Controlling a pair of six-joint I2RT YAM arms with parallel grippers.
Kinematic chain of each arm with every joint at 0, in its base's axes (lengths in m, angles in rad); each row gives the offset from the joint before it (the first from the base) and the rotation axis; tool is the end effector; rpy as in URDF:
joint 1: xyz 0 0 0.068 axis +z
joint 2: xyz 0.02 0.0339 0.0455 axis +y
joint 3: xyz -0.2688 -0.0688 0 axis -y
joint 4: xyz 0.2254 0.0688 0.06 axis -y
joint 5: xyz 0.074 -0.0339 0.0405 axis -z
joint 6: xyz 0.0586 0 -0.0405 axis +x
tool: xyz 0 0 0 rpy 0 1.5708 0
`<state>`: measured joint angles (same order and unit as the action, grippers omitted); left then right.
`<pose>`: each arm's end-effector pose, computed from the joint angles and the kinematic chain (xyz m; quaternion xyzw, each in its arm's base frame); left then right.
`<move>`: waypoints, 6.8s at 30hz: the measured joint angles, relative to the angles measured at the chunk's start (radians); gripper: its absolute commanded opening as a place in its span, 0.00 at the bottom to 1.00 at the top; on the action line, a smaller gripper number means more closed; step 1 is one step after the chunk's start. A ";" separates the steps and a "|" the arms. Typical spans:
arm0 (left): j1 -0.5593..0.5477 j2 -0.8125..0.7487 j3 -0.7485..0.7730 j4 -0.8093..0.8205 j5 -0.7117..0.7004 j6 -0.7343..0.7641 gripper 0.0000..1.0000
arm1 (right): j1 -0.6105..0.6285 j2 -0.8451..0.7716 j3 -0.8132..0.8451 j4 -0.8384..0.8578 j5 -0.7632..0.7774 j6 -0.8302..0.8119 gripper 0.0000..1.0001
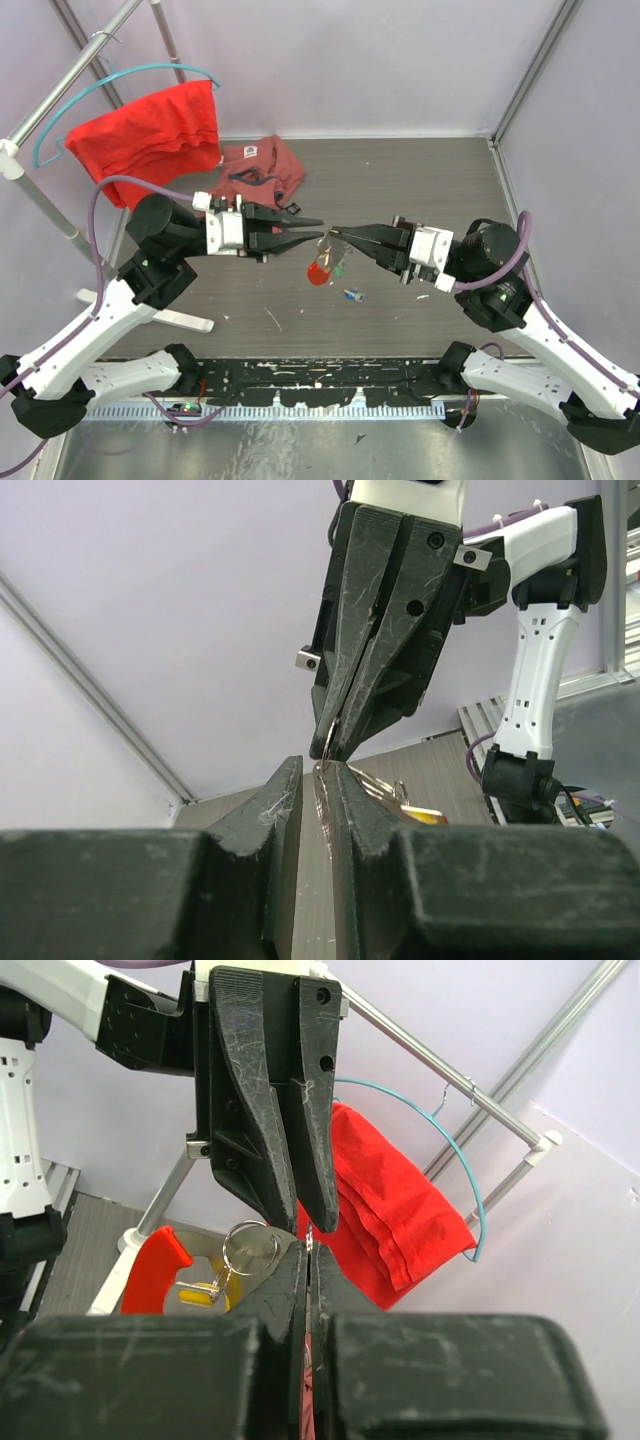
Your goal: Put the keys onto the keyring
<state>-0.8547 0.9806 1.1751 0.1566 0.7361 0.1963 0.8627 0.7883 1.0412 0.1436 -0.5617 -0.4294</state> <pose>0.0952 -0.1693 0.4796 0.5232 0.3143 -0.4423 0.6571 0.0724 0.1325 0.4663 -0.5047 0.2861 0.3219 0.7482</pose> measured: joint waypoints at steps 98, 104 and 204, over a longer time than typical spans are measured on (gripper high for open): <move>0.000 0.137 0.216 -0.536 -0.006 0.279 0.05 | -0.001 0.087 0.167 -0.491 0.076 -0.250 0.01; 0.000 0.125 0.202 -0.485 -0.016 0.249 0.25 | 0.000 0.078 0.155 -0.460 0.091 -0.234 0.01; 0.002 0.064 0.050 -0.024 0.093 -0.026 0.04 | 0.000 -0.004 -0.021 0.047 -0.033 0.055 0.02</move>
<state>-0.8528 1.0451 1.2247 0.1329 0.8288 0.1699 0.8623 0.7845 1.0203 0.1909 -0.5949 -0.3740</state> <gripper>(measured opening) 0.120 0.033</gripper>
